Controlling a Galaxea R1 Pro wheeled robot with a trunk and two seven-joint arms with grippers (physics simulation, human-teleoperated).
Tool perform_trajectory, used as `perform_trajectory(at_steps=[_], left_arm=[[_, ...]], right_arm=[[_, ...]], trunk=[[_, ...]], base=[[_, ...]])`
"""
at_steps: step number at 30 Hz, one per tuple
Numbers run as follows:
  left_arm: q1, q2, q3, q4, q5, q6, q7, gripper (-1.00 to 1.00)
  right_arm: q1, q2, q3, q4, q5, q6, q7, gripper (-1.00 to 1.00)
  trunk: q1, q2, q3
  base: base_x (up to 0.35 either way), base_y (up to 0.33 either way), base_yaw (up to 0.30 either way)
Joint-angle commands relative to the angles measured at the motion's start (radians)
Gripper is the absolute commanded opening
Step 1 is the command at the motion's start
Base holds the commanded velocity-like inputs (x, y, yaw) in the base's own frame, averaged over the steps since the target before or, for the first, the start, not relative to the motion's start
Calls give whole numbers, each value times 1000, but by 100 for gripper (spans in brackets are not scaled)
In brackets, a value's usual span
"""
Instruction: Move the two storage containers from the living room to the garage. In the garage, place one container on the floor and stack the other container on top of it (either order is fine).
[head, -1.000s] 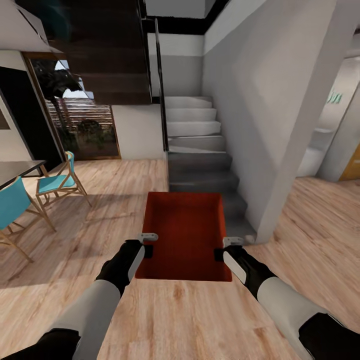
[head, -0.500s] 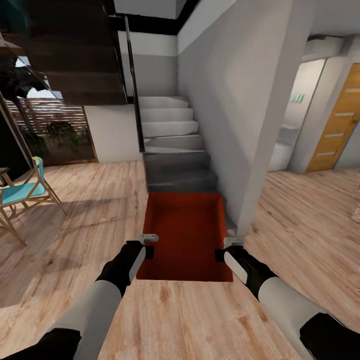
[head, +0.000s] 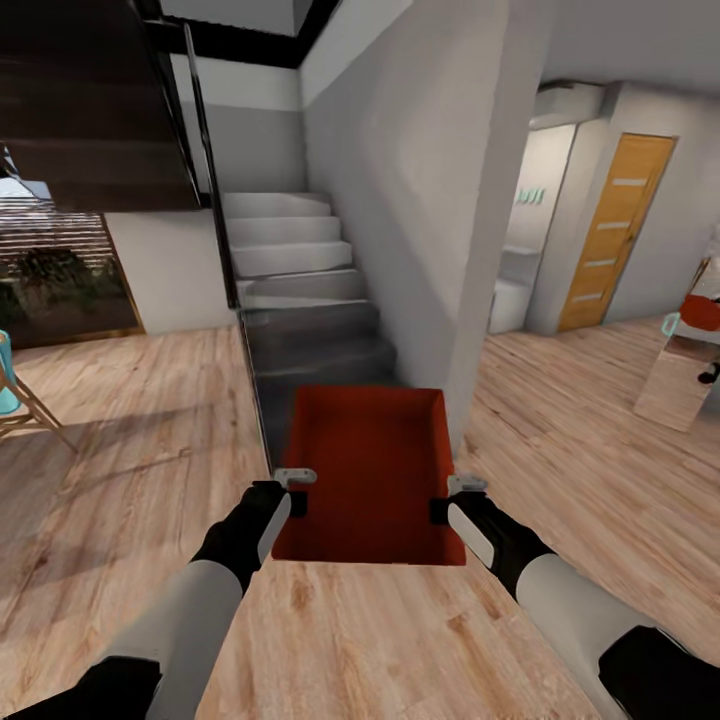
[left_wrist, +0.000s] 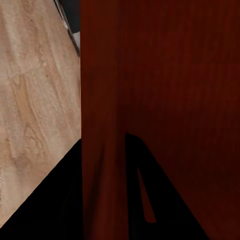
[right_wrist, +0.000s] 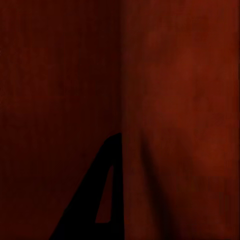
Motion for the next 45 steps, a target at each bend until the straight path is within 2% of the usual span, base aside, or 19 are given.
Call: perform_trajectory(at_steps=[1, 45], left_arm=[[0, 14, -8, 48, -21, 26, 9, -100], [0, 13, -8, 48, -21, 26, 8, -100]], right_arm=[[-3, -13, 6, -3, 26, -9, -12, -100], [-3, -14, 6, -3, 26, -9, -12, -100]], trunk=[[1, -2, -2], [1, -2, -2]], base=[[0, 0, -281], [0, 0, -281]])
